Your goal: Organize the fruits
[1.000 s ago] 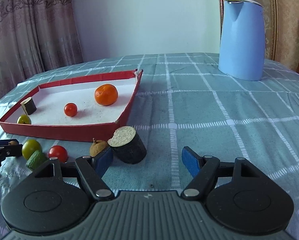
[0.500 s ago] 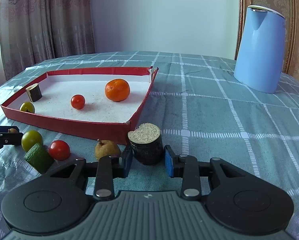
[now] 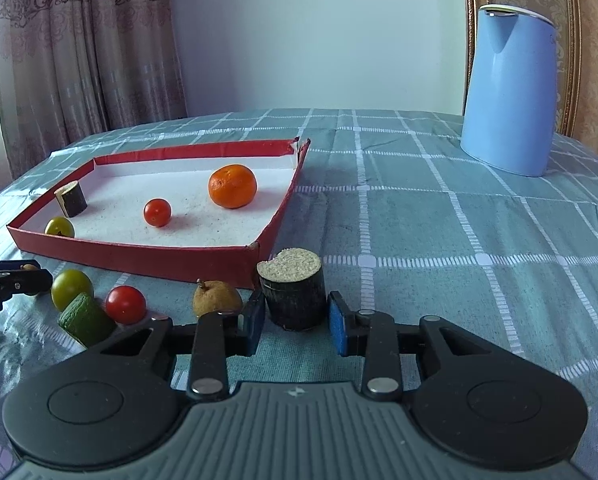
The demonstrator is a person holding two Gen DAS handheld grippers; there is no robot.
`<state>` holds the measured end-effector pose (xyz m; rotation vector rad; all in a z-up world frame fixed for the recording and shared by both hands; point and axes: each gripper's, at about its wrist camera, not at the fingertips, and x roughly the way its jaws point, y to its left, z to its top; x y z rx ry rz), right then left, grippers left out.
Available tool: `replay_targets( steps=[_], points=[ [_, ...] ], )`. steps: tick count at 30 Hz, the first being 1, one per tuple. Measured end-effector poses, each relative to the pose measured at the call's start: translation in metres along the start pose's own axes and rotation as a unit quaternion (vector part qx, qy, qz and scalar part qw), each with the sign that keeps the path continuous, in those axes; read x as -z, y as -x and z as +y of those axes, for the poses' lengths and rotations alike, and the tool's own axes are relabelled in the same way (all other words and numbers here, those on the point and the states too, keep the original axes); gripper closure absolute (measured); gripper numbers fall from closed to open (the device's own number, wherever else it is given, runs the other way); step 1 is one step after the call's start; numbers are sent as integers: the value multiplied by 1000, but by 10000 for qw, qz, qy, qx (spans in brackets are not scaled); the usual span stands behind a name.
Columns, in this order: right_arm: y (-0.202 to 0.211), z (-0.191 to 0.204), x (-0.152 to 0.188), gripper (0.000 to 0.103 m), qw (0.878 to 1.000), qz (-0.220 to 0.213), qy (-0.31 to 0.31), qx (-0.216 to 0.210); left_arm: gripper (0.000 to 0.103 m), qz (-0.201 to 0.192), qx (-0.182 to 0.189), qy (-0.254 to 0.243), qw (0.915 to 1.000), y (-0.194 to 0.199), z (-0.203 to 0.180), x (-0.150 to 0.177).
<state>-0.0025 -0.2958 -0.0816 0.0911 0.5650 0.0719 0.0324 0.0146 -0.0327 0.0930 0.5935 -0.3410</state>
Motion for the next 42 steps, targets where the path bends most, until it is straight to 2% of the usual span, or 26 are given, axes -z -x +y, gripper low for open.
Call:
replay_targets(
  steps=[12, 25, 26, 27, 28, 30, 33, 34, 37, 38, 39, 40, 41, 42],
  points=[
    [10, 1, 0, 71, 9995, -326, -3, 58, 81, -200, -358, 201, 9990, 8, 6, 0],
    [25, 0, 2, 72, 9972, -737, -137, 69, 81, -221, -361, 262, 9988, 10, 8, 1],
    [27, 0, 2, 73, 9968, -782, -138, 77, 81, -240, -362, 260, 9987, 10, 8, 1],
    [29, 0, 2, 93, 9964, -835, -145, 76, 81, -258, -360, 262, 9987, 11, 8, 1],
    [31, 0, 1, 96, 9960, -880, -123, 49, 81, -270, -350, 266, 9987, 11, 8, 1],
    [34, 1, 1, 96, 9955, -946, -108, -4, 81, -264, -342, 259, 9987, 11, 8, 1],
    [29, 3, 1, 96, 9972, -735, 11, 144, 81, -226, -342, 262, 9988, 10, 8, 1],
    [29, 1, 1, 95, 9978, -653, 8, 58, 81, -229, -327, 266, 9988, 10, 9, 1],
    [35, -6, 3, 86, 9981, -600, -141, -95, 81, -227, -300, 234, 9990, 10, 8, 1],
    [35, -8, 4, 71, 9981, -552, -192, -187, 81, -233, -293, 232, 9990, 10, 8, 1],
    [36, -9, 5, 44, 9981, -521, -252, -225, 81, -240, -291, 232, 9990, 10, 8, 1],
    [36, -10, 7, 29, 9981, -489, -309, -210, 81, -246, -291, 234, 9990, 10, 8, 1],
    [37, -10, 9, 21, 9980, -499, -329, -195, 81, -248, -285, 236, 9990, 10, 8, 1],
    [39, -9, 10, 21, 9979, -549, -304, -179, 81, -248, -286, 235, 9990, 10, 8, 1]
  ],
)
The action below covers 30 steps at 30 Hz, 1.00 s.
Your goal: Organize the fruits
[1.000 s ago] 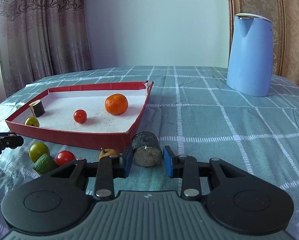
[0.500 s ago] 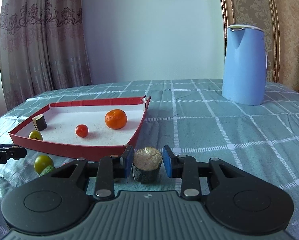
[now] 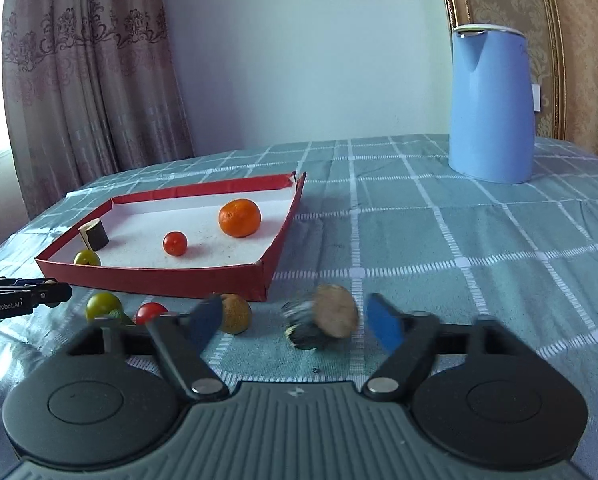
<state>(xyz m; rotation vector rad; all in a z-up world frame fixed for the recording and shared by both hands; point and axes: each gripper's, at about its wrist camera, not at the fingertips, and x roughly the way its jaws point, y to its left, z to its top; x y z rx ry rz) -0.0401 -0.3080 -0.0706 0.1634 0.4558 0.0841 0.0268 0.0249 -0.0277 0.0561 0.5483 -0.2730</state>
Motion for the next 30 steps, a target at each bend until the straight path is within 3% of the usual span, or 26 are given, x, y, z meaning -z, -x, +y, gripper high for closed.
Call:
replay_targets(
  steps=[5, 9, 11, 15, 17, 20, 23, 26, 28, 30],
  points=[
    [-4, 6, 1, 21, 9987, 36, 353, 356, 81, 9, -1, 11, 10000, 0, 1, 0],
    [14, -2, 2, 21, 9967, -358, 485, 552, 81, 42, 23, -15, 10000, -1, 0, 0],
    [11, -5, 5, 21, 9948, -231, 684, 720, 81, 54, 30, -32, 10000, -1, -1, 0],
    [0, -16, -1, 21, 9970, 20, 475, 604, 81, 58, 30, -35, 10000, -1, -1, 0],
    [-14, -14, -2, 21, 9959, 356, 548, 629, 81, 58, 22, -23, 10000, -1, -1, 0],
    [-22, -17, 0, 22, 9968, 605, 390, 359, 81, 83, 27, -24, 10000, -2, -1, 0],
    [-20, -23, 0, 44, 9980, 529, 83, 342, 81, 95, 40, -43, 9999, -3, -2, 0],
    [-23, -27, 0, 51, 9976, 619, -44, 298, 81, 74, 39, -42, 10000, -2, -2, 0],
    [-23, -24, 0, 62, 9977, 628, 62, 228, 81, 89, 36, -42, 9999, -3, -2, 0],
    [-23, -19, 0, 63, 9976, 602, 185, 280, 81, 61, 29, -34, 10000, -2, -2, 0]
  ],
)
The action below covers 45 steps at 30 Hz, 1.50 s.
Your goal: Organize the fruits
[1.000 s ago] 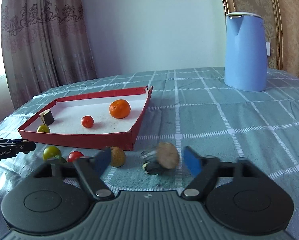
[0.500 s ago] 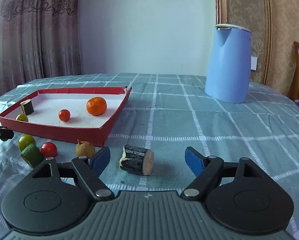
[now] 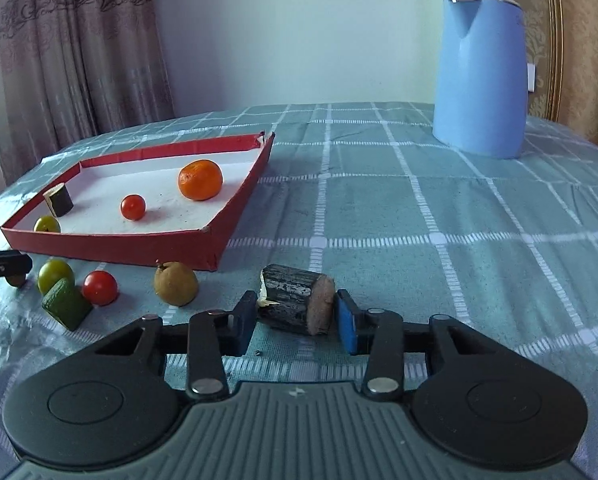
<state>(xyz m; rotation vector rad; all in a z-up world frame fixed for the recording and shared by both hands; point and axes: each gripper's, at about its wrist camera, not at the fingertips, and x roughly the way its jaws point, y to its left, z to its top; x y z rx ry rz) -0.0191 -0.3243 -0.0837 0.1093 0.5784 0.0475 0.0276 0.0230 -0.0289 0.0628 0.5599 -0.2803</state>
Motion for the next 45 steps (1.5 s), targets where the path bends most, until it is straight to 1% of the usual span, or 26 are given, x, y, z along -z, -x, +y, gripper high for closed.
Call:
replay_targets(
  steps=[3, 7, 9, 13, 17, 20, 23, 26, 30, 33, 35, 36, 38, 39, 40, 41, 43, 44, 45],
  points=[
    [6, -2, 0, 64, 9998, -169, -81, -22, 82, -113, -10, -30, 9999, 4, -1, 0],
    [20, 1, -5, 64, 9982, -594, -45, 39, 87, -211, 82, -32, 9997, 8, -2, -2],
    [23, 6, -11, 64, 9973, -730, -23, 3, 88, -231, 117, -49, 9997, 8, -4, -5],
    [19, 23, -31, 64, 9958, -902, 176, -47, 88, -303, 202, 0, 9993, 7, -5, -19],
    [1, 47, -51, 64, 9946, -924, 448, -122, 88, -367, 133, -5, 9992, -6, -7, -43],
    [-17, 65, -64, 64, 9945, -843, 618, -85, 88, -254, 99, 112, 9996, -27, -7, -60],
    [-40, 77, -75, 64, 9960, -555, 705, -52, 88, -153, -94, 147, 9997, -49, -8, -74],
    [-64, 84, -81, 64, 9967, -227, 779, 18, 88, -36, -239, 184, 9995, -71, -6, -82],
    [-88, 82, -83, 64, 9979, 83, 634, 24, 88, 192, -341, 227, 9990, -95, -2, -85],
    [-92, 80, -80, 65, 9977, 189, 643, 57, 88, 258, -387, 234, 9986, -102, -1, -86],
    [-93, 80, -79, 65, 9976, 209, 652, 45, 87, 177, -433, 238, 9986, -98, 1, -86],
    [-93, 81, -79, 65, 9975, 223, 674, 44, 85, 75, -454, 232, 9987, -92, 1, -86],
    [-94, 84, -79, 65, 9969, 245, 746, 50, 75, -134, -433, 205, 9988, -77, 3, -85],
    [-95, 85, -78, 65, 9962, 288, 825, 45, 62, -243, -413, 236, 9986, -69, 5, -85],
    [-96, 87, -78, 65, 9956, 312, 879, 30, 52, -339, -396, 293, 9982, -62, 7, -84],
    [-97, 87, -77, 65, 9958, 310, 856, 24, 50, -401, -354, 342, 9980, -55, 9, -82],
    [-95, 89, -76, 62, 9951, 292, 939, -57, 45, -391, -258, 355, 9983, -42, 13, -76],
    [-93, 90, -75, 55, 9943, 296, 1018, -79, 44, -389, -245, 386, 9982, -35, 16, -72],
    [-89, 90, -74, 42, 9944, 228, 1032, -60, 44, -372, -228, 389, 9983, -29, 18, -67]
  ],
)
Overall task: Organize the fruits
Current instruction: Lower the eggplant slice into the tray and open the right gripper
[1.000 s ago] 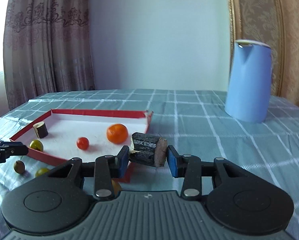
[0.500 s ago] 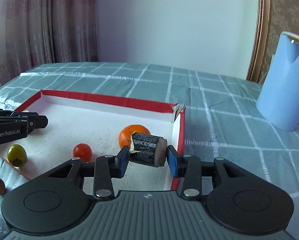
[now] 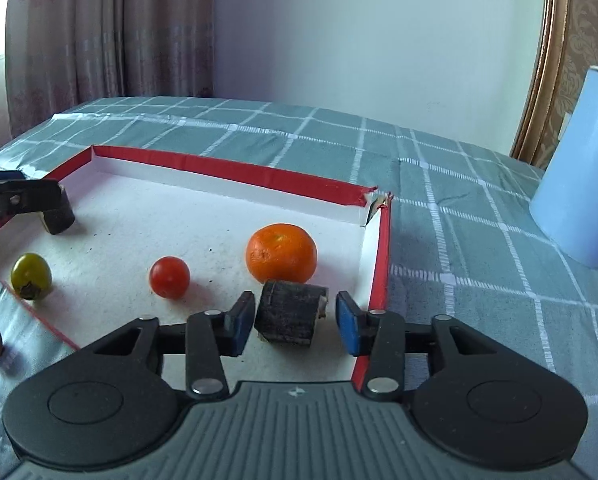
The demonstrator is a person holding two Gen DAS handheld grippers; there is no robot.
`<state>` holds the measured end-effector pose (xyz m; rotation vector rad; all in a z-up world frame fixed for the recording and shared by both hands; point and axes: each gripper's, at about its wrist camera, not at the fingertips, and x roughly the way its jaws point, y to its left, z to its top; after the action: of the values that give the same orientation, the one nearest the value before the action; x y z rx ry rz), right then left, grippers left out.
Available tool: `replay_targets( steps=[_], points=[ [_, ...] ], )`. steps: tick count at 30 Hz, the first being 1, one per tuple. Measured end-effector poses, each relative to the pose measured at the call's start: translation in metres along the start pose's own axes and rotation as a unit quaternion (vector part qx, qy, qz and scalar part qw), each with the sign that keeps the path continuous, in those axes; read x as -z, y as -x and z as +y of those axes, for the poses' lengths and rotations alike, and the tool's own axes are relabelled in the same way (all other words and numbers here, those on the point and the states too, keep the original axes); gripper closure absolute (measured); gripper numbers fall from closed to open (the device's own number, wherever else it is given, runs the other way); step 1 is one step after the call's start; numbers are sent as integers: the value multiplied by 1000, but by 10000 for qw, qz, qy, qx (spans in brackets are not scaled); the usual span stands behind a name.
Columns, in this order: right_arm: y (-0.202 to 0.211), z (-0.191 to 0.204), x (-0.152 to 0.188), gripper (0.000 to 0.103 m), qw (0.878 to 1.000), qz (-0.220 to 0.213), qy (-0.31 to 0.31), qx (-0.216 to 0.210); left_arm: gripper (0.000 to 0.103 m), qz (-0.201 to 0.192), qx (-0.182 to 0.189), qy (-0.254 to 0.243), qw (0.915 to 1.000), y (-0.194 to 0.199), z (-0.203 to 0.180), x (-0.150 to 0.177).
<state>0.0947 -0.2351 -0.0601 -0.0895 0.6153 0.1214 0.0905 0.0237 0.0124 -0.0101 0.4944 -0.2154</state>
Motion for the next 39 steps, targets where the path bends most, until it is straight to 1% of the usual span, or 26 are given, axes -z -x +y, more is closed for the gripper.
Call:
replay_targets(
  steps=[1, 4, 6, 8, 11, 12, 13, 14, 15, 18, 21, 23, 25, 27, 30, 34, 39],
  points=[
    [4, 0, 2, 37, 10000, -89, 0, 45, 44, 41, 39, -24, 10000, 6, 3, 4],
    [17, -1, 5, 36, 9995, -301, -26, 23, 44, 155, 78, -181, 9997, 24, 6, 22],
    [26, -3, 6, 28, 9988, -448, -152, 83, 44, 231, 66, -272, 9993, 31, 5, 35],
    [32, -7, 7, 26, 9977, -593, -301, 133, 44, 362, 81, -363, 9987, 34, 2, 45],
    [38, -16, 8, 26, 9956, -702, -582, 237, 45, 443, 38, -535, 9976, 36, -4, 59],
    [40, -20, 9, 26, 9947, -732, -684, 241, 49, 484, 28, -601, 9970, 35, -7, 62],
    [42, -23, 9, 26, 9939, -749, -774, 220, 60, 548, 13, -666, 9963, 32, -10, 64],
    [43, -27, 9, 26, 9932, -757, -862, 209, 64, 608, 7, -719, 9956, 30, -13, 65],
    [44, -31, 10, 26, 9921, -766, -966, 223, 68, 645, 41, -726, 9953, 29, -14, 66],
    [45, -38, 12, 26, 9903, -781, -1135, 186, 74, 723, 86, -753, 9945, 26, -16, 68],
    [43, -42, 16, 26, 9892, -714, -1265, 176, 75, 714, 85, -759, 9945, 26, -17, 68],
    [42, -43, 17, 26, 9888, -662, -1316, 244, 81, 732, 137, -687, 9949, 27, -16, 69],
    [43, -46, 19, 26, 9876, -669, -1382, 337, 81, 712, 90, -684, 9951, 28, -17, 69],
    [45, -51, 20, 26, 9847, -724, -1536, 392, 81, 631, -10, -709, 9955, 30, -19, 68],
    [46, -61, 21, 25, 9815, -685, -1741, 398, 81, 434, -40, -666, 9968, 39, -19, 62],
    [42, -70, 23, 25, 9773, -510, -2028, 350, 81, 234, -40, -610, 9979, 41, -19, 41],
    [43, -75, 24, 25, 9743, -481, -2175, 341, 81, 142, -282, -578, 9978, 15, -25, 14]
  ],
)
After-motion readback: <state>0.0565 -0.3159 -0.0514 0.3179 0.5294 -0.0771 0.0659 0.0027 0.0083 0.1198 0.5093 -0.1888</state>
